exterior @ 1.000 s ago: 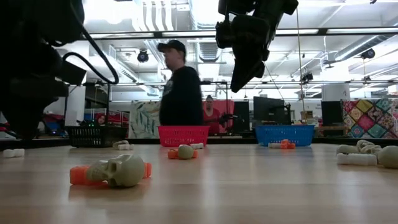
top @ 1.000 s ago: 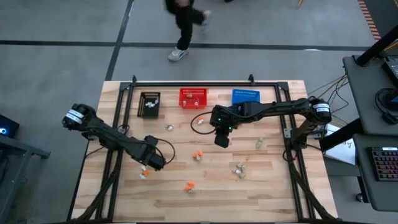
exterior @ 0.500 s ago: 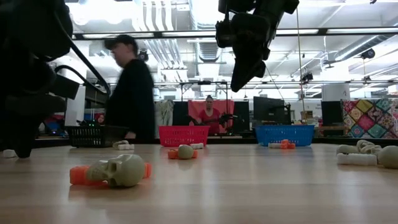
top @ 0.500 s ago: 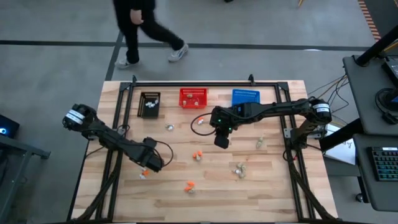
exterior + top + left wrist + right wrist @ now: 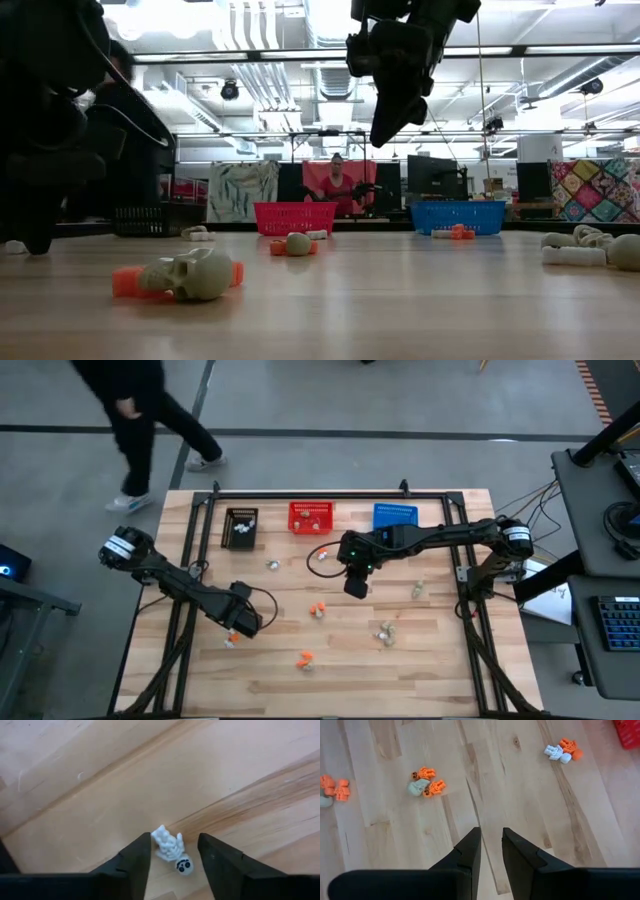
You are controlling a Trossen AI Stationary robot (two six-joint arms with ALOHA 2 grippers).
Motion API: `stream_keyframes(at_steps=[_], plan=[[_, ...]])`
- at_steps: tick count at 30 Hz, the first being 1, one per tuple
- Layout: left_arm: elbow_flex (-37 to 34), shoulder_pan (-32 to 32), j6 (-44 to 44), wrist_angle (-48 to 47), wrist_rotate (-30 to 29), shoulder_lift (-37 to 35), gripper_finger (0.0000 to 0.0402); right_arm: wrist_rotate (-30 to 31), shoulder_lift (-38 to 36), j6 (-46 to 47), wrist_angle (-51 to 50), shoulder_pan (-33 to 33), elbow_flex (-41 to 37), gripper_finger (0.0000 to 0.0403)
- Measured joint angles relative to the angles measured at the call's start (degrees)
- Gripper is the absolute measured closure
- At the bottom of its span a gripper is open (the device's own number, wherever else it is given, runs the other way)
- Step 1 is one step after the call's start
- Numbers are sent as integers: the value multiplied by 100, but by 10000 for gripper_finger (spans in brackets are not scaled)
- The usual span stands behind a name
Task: Sort Halloween decoration
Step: Put the white skeleton toy into the black bin
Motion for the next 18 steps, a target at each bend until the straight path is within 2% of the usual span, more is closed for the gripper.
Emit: stream_keyframes(at_steps=[9,18], plan=[[-7,-11,353,78,-122,7,356,2,0,0,14,0,0,334],[28,-9,753,58,-168,-4,371,3,0,-3,16,0,0,339]])
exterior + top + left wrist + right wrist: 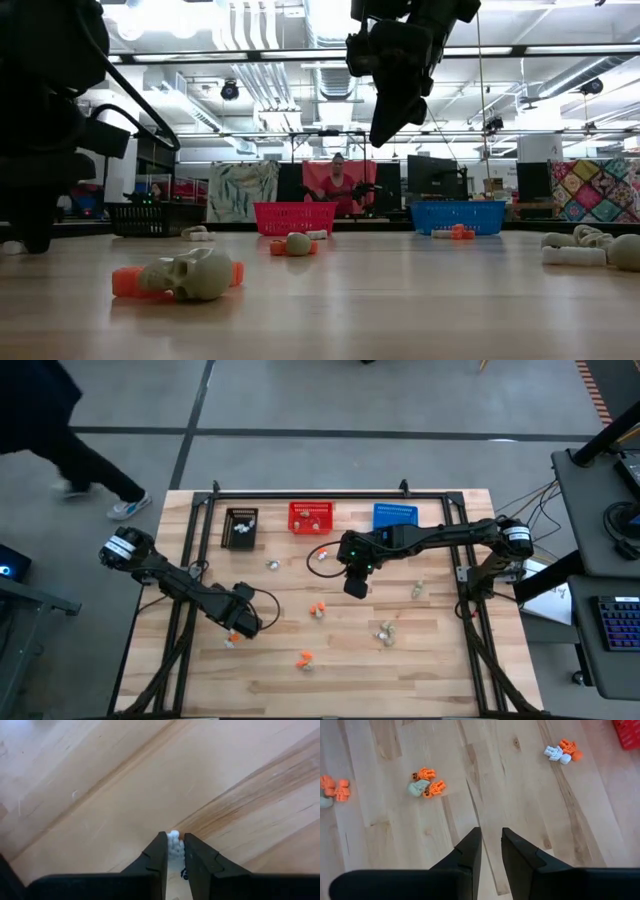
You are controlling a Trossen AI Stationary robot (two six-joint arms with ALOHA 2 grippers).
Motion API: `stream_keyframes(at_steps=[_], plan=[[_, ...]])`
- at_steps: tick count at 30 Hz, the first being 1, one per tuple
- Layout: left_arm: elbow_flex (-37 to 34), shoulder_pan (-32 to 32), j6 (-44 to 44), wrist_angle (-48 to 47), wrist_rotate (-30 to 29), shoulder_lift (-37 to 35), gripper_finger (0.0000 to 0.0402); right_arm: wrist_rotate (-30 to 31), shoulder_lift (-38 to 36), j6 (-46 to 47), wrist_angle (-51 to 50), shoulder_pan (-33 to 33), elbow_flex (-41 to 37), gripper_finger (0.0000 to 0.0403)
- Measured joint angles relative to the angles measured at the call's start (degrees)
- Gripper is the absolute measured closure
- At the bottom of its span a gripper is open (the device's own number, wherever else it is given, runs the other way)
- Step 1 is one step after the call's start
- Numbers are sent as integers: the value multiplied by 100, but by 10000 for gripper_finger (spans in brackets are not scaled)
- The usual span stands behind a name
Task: Sort Halloween decoration
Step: Put the white skeleton toy into the black bin
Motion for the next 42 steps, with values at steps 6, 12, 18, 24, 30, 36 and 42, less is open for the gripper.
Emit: stream_keyframes(at_steps=[6,12,18,24,30,36,42], plan=[[255,9,302,-200,-156,-30,372,1,0,-69,-4,0,0,337],[529,39,571,-388,-389,-76,372,-1,0,-87,-88,0,0,339],[983,340,1215,-542,-543,-94,372,-196,0,-177,-133,-2,0,337],[1731,904,2421,-963,-1181,-131,372,-486,-14,-260,-555,0,0,339],[2290,1720,3685,-1465,-2045,-309,372,-487,-57,-297,-1204,1,0,339],[2219,2858,4994,-1266,-2266,-653,372,-484,-83,-286,-1244,45,0,342],[1799,4347,6071,-831,-2239,-868,372,-482,-85,-250,-1196,101,-2,340]])
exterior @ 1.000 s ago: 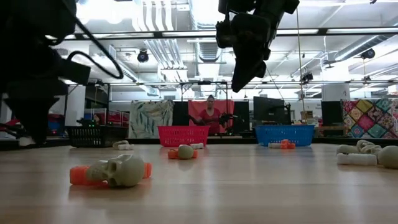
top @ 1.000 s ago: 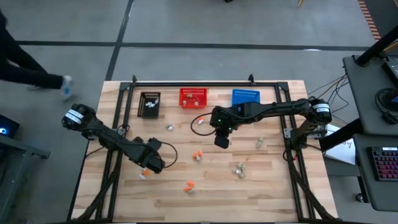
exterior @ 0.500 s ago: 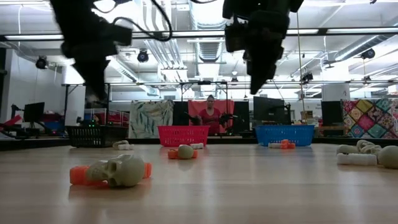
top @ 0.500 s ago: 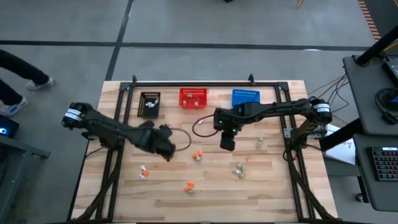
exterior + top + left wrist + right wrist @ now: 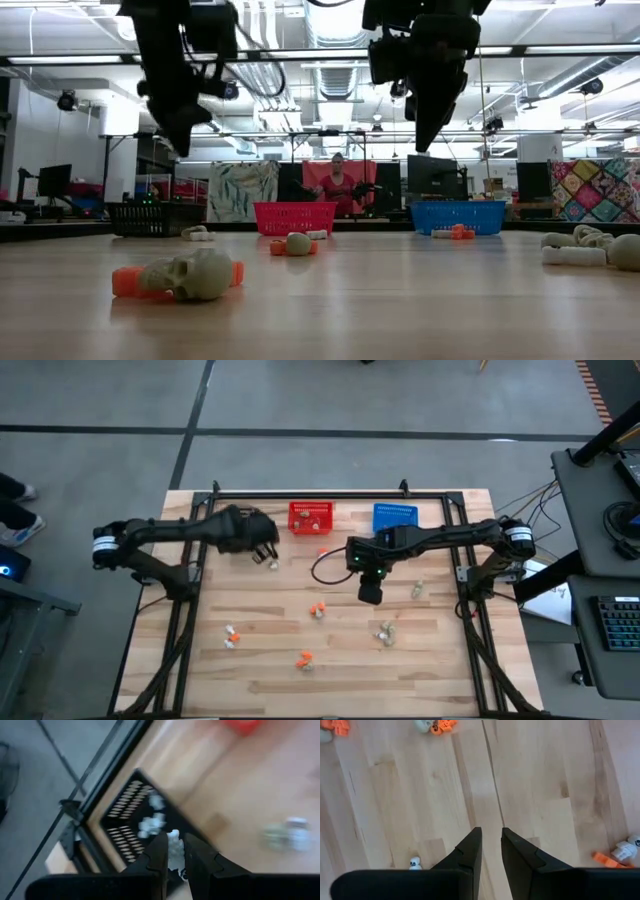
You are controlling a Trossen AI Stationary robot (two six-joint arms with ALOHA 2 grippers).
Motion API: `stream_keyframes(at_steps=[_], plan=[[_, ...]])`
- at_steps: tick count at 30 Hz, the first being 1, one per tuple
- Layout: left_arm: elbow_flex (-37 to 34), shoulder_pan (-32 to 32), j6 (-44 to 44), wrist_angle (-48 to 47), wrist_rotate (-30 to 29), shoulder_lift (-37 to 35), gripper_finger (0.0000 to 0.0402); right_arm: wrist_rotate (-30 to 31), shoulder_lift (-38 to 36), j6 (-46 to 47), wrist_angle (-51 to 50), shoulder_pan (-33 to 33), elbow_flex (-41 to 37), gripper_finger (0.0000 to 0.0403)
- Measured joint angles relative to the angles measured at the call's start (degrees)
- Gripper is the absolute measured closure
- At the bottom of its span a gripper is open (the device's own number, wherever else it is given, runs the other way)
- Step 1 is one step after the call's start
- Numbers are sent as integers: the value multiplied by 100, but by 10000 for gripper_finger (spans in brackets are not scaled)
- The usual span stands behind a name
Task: Sort Halloween decoration
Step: Put the white skeleton toy into the black bin
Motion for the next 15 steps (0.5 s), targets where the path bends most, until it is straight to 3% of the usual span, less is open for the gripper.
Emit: stream_keyframes(at_steps=[2,8,15], plan=[[-142,522,478,216,231,-18,372,0,0,10,58,6,0,340],[-547,1872,1557,1148,1634,76,372,4,0,14,130,13,0,339],[-638,2550,1689,1177,1733,288,372,7,0,17,208,13,0,339]])
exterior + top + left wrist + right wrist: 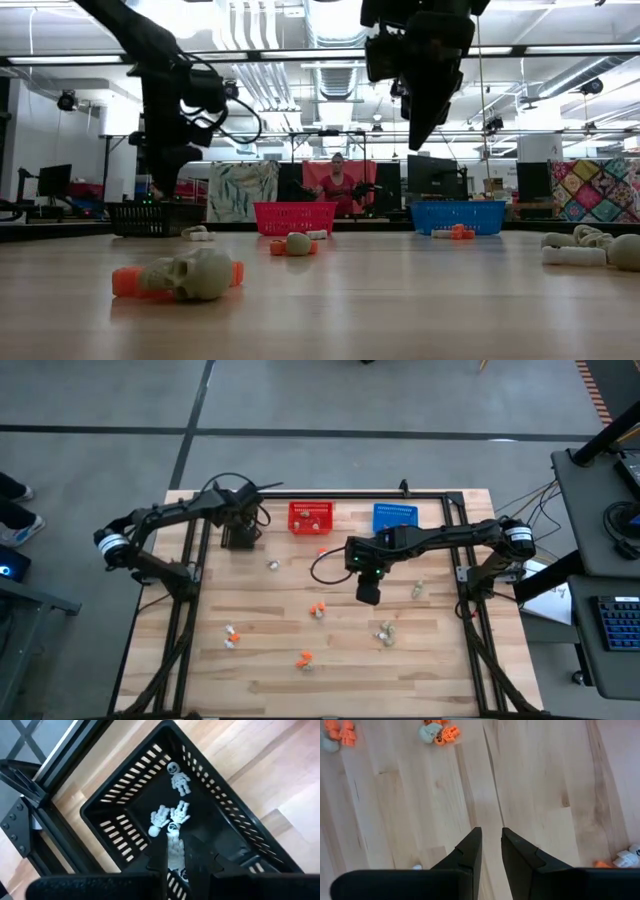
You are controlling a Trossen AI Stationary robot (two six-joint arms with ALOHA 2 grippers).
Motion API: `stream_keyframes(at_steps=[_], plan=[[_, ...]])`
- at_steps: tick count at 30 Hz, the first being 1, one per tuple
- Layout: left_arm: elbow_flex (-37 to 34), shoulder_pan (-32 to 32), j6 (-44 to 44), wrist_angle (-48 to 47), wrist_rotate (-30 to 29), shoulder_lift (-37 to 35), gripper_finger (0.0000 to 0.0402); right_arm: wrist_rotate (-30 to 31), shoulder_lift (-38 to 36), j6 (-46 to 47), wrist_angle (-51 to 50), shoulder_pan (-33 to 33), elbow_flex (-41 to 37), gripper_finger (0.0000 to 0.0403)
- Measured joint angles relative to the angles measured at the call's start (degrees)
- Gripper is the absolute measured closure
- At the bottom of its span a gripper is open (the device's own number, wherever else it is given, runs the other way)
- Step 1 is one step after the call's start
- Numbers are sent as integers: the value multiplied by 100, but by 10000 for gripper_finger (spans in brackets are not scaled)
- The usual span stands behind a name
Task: Sort Halloween decoration
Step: Put the white skeleton toy into the black bin, then put the orange skeleton toy into the blue bin
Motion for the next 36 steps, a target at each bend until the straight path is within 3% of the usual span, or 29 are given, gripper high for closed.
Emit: stream_keyframes(at_steps=[7,18,25,36], plan=[[0,-1,93,36,1,65,367,2,-1,-1,45,0,0,342],[0,-1,85,39,-86,66,285,14,-2,151,47,25,0,325],[0,-46,-80,36,-88,47,260,28,-7,303,44,139,0,326],[0,-1045,-533,67,-88,-460,263,35,-7,660,29,595,-1,331]])
